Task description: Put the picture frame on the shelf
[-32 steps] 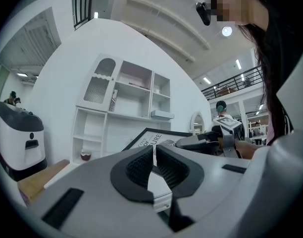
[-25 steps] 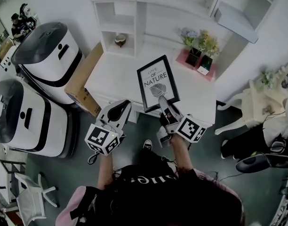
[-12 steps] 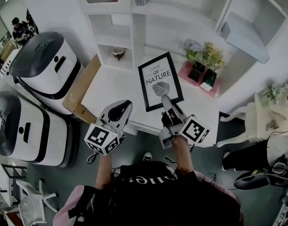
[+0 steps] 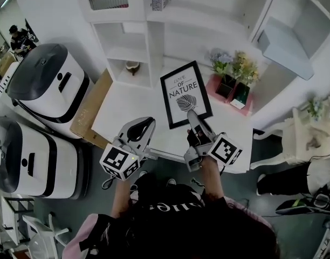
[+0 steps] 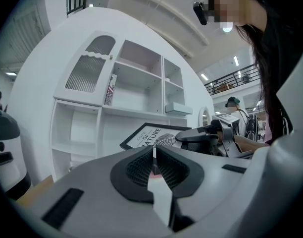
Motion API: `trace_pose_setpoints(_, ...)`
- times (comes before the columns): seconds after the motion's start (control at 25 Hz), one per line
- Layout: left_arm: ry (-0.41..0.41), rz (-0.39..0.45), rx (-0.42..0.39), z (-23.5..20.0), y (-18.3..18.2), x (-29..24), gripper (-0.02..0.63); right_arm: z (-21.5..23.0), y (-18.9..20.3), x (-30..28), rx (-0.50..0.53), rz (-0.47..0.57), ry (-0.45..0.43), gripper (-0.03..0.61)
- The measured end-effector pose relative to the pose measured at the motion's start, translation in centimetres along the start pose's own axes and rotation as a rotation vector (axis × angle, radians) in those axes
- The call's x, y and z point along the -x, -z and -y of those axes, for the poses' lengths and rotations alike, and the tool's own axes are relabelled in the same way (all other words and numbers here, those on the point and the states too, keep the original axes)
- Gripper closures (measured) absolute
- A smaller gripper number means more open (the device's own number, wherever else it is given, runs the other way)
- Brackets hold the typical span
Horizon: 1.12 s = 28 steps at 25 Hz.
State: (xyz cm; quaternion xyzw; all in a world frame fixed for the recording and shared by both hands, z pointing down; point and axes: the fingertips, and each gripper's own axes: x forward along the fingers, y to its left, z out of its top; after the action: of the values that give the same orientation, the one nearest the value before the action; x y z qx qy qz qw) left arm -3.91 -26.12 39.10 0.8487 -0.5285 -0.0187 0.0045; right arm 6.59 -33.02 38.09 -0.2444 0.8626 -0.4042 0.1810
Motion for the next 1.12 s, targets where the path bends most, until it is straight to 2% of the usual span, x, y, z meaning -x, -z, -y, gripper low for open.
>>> trace_pose_setpoints(0.36,0.111,0.012,-0.004,-4.5,-1.3,-3.4,0.583,-0.4,-2.3,-2.8,0.026,0.084,0.054,0.494)
trace_pose_setpoints(0.72,0.206,0.025,0.008,-8.0,-1.9,-5.0,0.583,-3.1,-5.6,-5.9,0.086,0.176,0.039,0.494)
trace_pose_setpoints(0.96,0.256,0.044,0.021,-9.6,-2.3,-4.9,0.583,-5.2,-9.6,-9.0,0.157,0.228,0.018,0.494)
trace_pose_setpoints(1.12,0.274,0.051,0.026,-10.8,-2.5,-4.3,0.583,-4.7,-12.8,-11.8,0.175,0.257,0.055,0.494)
